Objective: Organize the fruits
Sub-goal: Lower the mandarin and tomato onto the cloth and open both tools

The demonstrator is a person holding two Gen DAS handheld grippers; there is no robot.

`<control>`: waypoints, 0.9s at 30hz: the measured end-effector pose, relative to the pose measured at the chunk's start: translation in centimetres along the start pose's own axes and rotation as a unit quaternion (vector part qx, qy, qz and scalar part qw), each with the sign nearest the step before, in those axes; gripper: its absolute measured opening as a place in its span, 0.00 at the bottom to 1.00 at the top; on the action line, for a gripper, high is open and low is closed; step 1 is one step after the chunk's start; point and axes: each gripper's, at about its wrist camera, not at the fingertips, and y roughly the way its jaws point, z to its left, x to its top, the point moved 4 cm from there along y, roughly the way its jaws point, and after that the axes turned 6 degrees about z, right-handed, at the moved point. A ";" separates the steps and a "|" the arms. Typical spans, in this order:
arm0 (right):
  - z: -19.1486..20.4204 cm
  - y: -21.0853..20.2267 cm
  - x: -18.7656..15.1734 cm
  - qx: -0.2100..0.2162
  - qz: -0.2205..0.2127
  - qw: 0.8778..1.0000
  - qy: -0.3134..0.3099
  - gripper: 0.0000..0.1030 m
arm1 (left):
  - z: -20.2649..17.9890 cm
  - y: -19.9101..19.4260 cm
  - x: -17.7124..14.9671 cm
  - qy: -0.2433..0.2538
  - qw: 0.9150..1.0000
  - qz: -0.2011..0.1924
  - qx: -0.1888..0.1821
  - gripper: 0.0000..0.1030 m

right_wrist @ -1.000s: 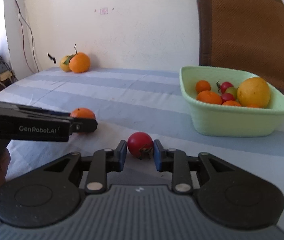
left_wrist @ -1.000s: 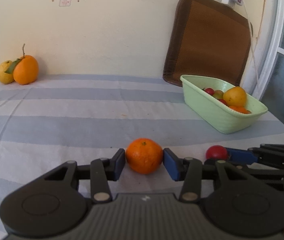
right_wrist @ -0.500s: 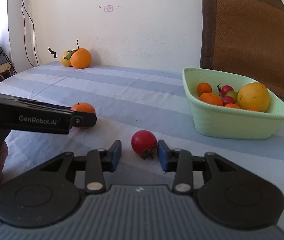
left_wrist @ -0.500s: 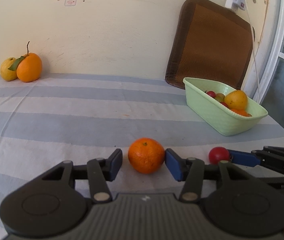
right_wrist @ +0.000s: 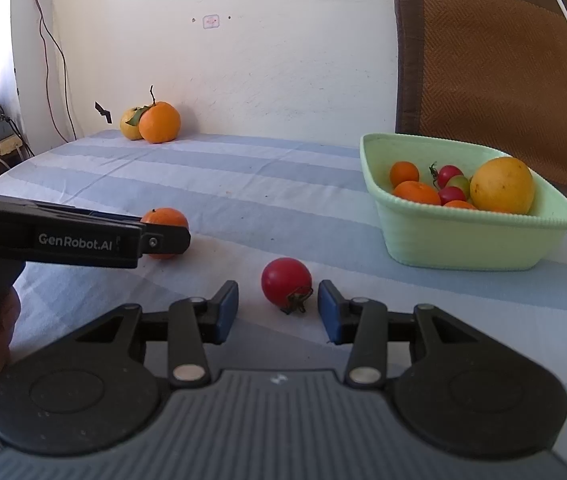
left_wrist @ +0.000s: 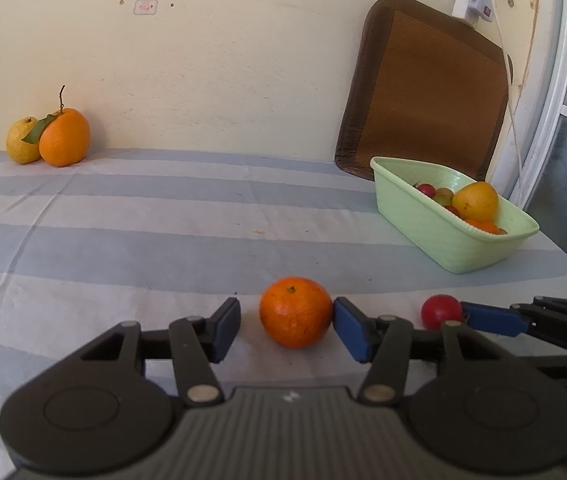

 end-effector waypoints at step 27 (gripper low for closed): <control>-0.6 -0.1 0.0 0.012 -0.006 1.000 0.007 0.53 | 0.1 -0.4 0.1 0.012 1.000 -0.010 0.010 0.64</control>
